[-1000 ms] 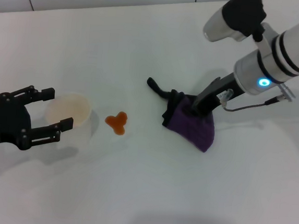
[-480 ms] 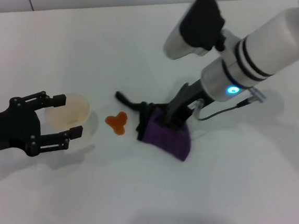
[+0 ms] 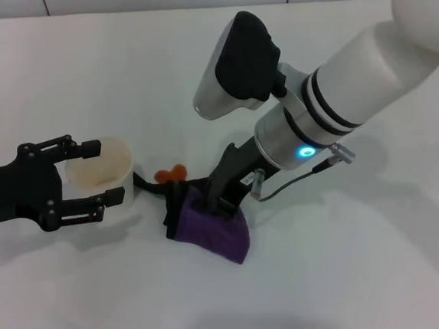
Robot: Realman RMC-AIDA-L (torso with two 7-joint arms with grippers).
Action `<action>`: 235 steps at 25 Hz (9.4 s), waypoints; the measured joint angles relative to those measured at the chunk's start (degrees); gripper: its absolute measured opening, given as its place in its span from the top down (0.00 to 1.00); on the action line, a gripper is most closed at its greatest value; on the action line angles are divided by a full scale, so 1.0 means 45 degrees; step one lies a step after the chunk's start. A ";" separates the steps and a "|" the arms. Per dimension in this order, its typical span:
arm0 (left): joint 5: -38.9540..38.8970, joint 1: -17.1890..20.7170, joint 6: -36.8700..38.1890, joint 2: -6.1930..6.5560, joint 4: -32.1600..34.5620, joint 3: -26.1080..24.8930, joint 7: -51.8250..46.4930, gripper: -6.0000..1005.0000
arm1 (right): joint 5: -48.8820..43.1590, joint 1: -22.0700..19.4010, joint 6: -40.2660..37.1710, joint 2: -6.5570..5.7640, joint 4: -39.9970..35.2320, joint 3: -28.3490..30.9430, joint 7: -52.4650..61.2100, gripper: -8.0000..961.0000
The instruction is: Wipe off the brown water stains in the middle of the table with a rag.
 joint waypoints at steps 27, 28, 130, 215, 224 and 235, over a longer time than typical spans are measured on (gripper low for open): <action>0.0006 -0.0025 0.0097 -0.0001 -0.0026 0.0000 0.0054 0.19 | 0.0204 0.1690 0.2303 0.0003 0.2071 -0.0296 0.0143 0.90; 0.0006 -0.0035 0.0097 0.0000 -0.0032 -0.0001 0.0054 0.19 | 0.0204 0.1768 0.2439 0.0003 0.2182 -0.0282 0.0174 0.90; -0.0020 0.0186 0.0391 0.0048 0.0000 -0.0118 -0.0238 0.19 | 0.1089 0.2907 0.4596 -0.0052 0.3795 -0.1216 -0.0661 0.85; -0.0039 0.0477 0.0974 0.0448 0.0017 -0.1132 -0.0562 0.19 | -0.1325 -0.2218 -0.1633 -0.0205 -0.1726 0.4102 -0.1586 0.71; -0.0102 0.0643 0.1214 0.0494 0.0017 -0.1452 -0.0692 0.19 | 0.0449 -0.3724 -0.2401 -0.0215 -0.2984 0.5122 -0.3117 0.46; -0.0134 0.1326 0.2464 0.0797 0.0034 -0.2925 -0.0830 0.19 | 0.4011 -0.5937 -0.3503 -0.0243 -0.3239 0.6706 -0.6750 0.38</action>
